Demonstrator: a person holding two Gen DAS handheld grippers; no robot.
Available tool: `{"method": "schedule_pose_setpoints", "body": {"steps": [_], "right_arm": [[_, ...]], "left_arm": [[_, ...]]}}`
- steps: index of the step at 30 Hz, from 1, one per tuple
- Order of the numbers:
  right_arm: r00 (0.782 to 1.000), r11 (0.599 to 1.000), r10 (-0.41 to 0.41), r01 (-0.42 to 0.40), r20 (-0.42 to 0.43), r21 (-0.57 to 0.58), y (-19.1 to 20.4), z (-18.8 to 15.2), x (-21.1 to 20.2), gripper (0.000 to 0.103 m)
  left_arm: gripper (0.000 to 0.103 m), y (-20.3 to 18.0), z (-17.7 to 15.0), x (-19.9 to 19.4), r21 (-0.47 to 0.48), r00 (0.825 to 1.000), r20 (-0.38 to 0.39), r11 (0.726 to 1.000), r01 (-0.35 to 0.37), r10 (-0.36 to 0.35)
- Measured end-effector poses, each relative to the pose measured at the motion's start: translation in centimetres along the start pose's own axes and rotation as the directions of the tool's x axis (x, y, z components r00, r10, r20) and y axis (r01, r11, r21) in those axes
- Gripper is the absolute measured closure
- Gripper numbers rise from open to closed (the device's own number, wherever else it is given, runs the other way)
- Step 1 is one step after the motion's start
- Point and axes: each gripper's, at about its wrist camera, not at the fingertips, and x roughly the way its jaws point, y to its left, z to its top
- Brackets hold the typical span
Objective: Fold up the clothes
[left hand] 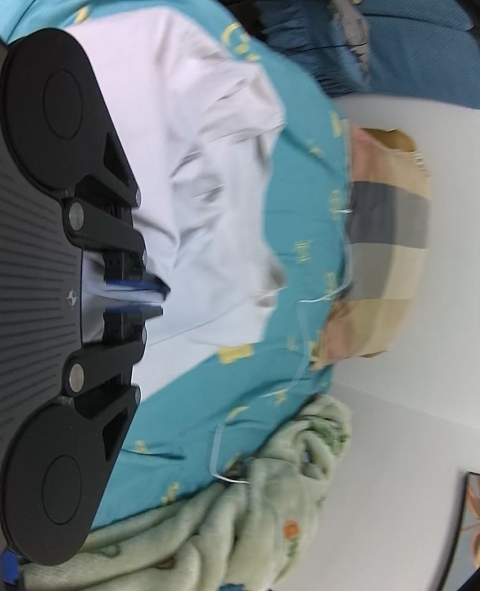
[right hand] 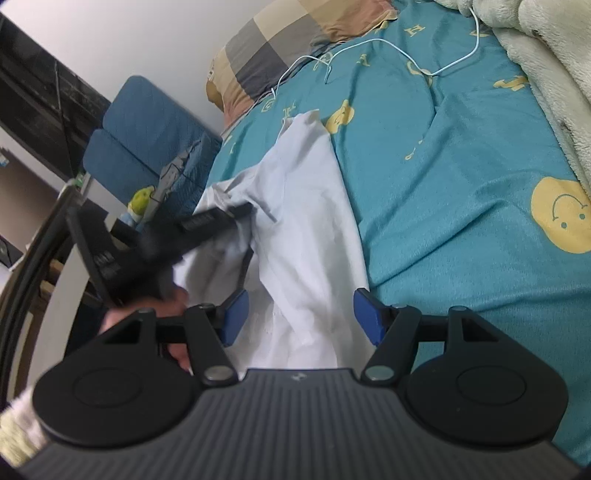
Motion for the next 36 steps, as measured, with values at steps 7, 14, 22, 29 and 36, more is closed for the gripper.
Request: {"method": "schedule_pose_setpoints", "body": {"steps": [7, 14, 22, 29, 36], "right_arm": [[0.999, 0.999, 0.026, -0.025, 0.033, -0.027, 0.6, 0.3, -0.1, 0.037], [0.992, 0.990, 0.049, -0.033, 0.115, -0.140, 2.6, -0.5, -1.6, 0.037], [0.984, 0.952, 0.118, -0.073, 0.135, -0.299, 5.0, -1.6, -2.8, 0.037], [0.981, 0.901, 0.169, -0.116, 0.092, -0.418, 7.6, -2.7, -2.2, 0.038], [0.986, 0.848, 0.158, -0.111, 0.047, -0.518, 12.4, -2.5, 4.9, 0.038]], "left_arm": [[0.047, 0.5, -0.5, -3.4, -0.053, 1.000, -0.002, 0.999, 0.005, -0.005], [0.045, -0.3, -2.3, -13.3, -0.140, 0.997, 0.052, 0.989, -0.057, 0.064], [0.040, -4.0, -5.5, -24.3, -0.143, 0.987, 0.058, 0.980, -0.141, 0.150], [0.038, -3.2, -6.7, -28.1, -0.135, 0.986, 0.108, 0.985, -0.110, 0.125], [0.038, 0.0, -6.7, -31.3, -0.129, 0.976, 0.183, 0.987, -0.100, 0.123]]}}
